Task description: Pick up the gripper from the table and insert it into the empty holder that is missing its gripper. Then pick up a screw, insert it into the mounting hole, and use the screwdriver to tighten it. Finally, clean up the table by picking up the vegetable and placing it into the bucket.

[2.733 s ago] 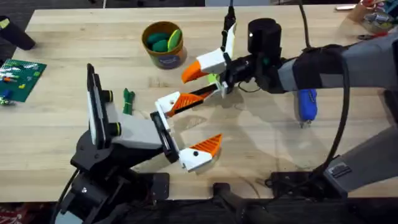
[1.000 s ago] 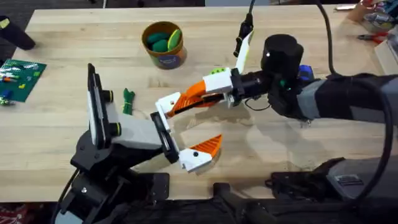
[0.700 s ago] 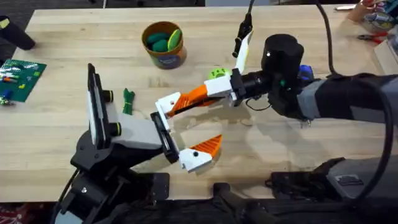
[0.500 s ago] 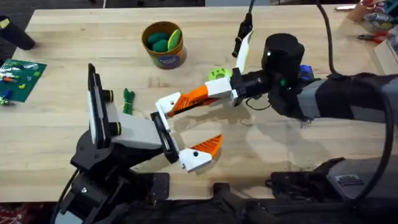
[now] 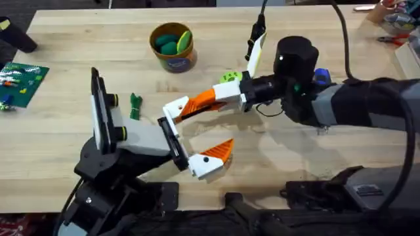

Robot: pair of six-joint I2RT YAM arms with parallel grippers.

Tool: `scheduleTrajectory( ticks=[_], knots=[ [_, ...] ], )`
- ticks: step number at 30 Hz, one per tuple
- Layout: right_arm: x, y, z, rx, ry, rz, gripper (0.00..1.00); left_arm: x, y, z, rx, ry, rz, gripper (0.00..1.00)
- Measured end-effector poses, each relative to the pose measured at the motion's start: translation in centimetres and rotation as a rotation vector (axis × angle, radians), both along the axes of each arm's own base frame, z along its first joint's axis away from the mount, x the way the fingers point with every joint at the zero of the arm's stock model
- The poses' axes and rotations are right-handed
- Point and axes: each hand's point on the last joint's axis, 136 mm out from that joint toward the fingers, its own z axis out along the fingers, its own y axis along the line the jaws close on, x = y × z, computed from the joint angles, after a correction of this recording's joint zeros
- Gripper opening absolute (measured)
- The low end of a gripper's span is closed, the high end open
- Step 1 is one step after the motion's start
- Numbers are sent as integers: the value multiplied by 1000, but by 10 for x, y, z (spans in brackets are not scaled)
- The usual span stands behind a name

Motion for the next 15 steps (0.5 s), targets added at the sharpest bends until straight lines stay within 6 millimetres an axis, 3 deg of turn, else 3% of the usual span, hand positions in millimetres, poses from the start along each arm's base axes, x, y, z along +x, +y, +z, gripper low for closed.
scheduleTrajectory(
  ticks=[6,15],
  knots=[
    [1,2,0,-5,7,-10,26,2,1,0,-2,5,10,984],
    [4,3,-2,-13,13,-30,189,2,1,0,-2,5,15,984]
  ],
)
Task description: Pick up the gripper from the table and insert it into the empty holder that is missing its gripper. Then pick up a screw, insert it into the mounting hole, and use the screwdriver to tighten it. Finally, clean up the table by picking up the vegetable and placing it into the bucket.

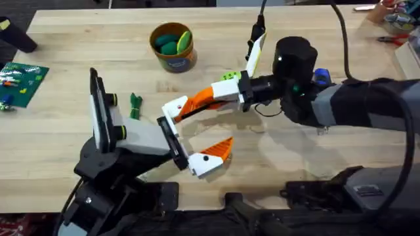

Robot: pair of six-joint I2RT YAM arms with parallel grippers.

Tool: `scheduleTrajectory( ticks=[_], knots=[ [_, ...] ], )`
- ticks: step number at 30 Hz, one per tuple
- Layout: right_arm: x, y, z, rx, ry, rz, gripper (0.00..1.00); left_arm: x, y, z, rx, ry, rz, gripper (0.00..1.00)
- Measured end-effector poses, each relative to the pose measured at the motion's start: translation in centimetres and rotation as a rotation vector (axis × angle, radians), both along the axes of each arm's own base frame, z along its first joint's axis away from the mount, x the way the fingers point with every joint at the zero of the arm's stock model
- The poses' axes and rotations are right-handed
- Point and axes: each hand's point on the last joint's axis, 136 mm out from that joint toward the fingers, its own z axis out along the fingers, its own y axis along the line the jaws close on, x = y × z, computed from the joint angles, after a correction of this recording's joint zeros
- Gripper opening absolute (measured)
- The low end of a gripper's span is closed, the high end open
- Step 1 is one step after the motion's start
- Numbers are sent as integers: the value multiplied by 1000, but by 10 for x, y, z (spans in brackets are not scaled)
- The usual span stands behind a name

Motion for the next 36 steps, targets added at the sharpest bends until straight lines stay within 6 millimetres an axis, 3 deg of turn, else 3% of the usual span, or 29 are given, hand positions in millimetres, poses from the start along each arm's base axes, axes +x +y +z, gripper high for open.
scheduleTrajectory(
  ticks=[9,11,13,14,36],
  knots=[
    [0,0,-2,-6,10,0,291,0,0,0,1,-3,-1,984],
    [-1,0,-1,-5,9,1,238,0,0,0,1,-3,-1,984],
    [-1,0,1,2,-1,4,58,0,0,0,0,2,-2,984],
    [0,0,2,3,-2,4,23,0,0,0,0,1,-3,984],
    [2,3,1,-4,8,-16,23,2,1,0,-1,4,11,984]
  ],
)
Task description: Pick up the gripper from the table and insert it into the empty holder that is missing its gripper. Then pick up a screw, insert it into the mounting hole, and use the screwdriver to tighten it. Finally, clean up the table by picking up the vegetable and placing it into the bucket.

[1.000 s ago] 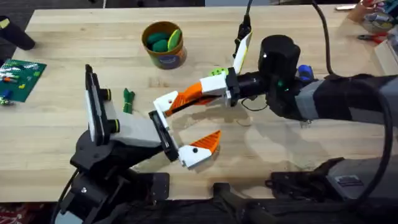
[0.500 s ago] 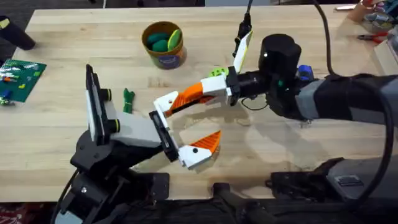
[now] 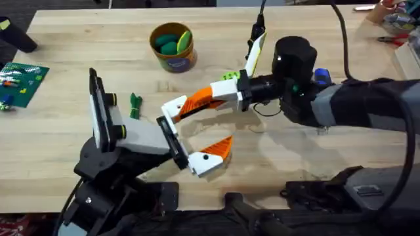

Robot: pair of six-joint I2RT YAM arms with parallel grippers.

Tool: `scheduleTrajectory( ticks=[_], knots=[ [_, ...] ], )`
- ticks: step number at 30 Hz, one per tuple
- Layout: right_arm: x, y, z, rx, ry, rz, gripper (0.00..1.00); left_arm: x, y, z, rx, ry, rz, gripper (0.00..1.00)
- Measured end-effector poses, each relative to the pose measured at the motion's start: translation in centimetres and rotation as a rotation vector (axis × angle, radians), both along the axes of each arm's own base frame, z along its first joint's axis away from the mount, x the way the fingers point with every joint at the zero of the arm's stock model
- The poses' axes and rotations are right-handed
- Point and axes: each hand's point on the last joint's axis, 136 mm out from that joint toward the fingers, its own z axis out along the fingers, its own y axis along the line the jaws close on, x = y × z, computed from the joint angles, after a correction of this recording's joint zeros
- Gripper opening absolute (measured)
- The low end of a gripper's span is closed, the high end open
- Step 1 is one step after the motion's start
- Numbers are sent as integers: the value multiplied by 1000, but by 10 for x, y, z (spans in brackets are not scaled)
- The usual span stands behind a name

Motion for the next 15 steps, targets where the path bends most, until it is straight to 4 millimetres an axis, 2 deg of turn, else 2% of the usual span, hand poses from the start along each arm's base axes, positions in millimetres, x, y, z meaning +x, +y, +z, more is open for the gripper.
scheduleTrajectory(
  ticks=[4,9,15],
  knots=[
    [0,0,0,0,1,0,28,0,0,0,0,0,0,984],
    [1,0,-2,-8,10,-11,250,0,0,0,1,-3,3,984],
    [3,1,-3,-15,11,-26,313,-1,0,0,2,-6,-5,984]
  ],
)
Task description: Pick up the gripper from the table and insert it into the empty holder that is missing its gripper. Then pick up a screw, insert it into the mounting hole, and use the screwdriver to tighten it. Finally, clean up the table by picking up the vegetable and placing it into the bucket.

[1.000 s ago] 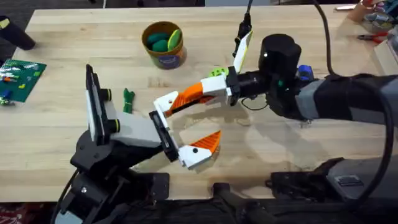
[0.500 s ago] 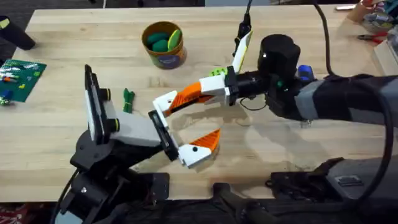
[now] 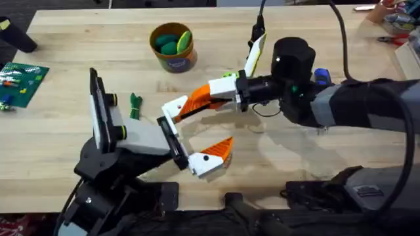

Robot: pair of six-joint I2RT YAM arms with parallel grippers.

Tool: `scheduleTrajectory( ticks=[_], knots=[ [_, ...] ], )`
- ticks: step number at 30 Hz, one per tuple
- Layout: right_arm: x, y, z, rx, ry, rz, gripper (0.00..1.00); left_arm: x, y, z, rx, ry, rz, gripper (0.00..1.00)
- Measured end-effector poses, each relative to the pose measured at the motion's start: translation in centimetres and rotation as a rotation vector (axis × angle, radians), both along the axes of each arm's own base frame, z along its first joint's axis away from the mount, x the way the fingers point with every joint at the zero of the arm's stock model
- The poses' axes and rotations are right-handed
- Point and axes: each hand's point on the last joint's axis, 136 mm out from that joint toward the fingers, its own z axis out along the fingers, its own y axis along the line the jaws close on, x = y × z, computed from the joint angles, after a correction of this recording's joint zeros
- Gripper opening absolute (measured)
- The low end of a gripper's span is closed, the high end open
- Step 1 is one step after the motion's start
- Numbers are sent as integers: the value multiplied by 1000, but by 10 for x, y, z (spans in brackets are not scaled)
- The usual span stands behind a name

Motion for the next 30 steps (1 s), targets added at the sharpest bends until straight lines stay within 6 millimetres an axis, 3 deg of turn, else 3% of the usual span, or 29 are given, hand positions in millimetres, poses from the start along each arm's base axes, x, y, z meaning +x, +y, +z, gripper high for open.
scheduleTrajectory(
  ticks=[8,18,23,30],
  knots=[
    [1,0,-1,-3,1,-6,363,-1,-1,0,1,-4,-8,984],
    [11,-9,-1,-4,7,-39,704,-6,-3,0,4,-13,-37,984],
    [21,-18,-1,-2,8,-68,957,-6,-3,0,5,-15,-38,984],
    [37,-33,-1,0,10,-123,992,-6,-3,0,5,-16,-39,984]
  ],
)
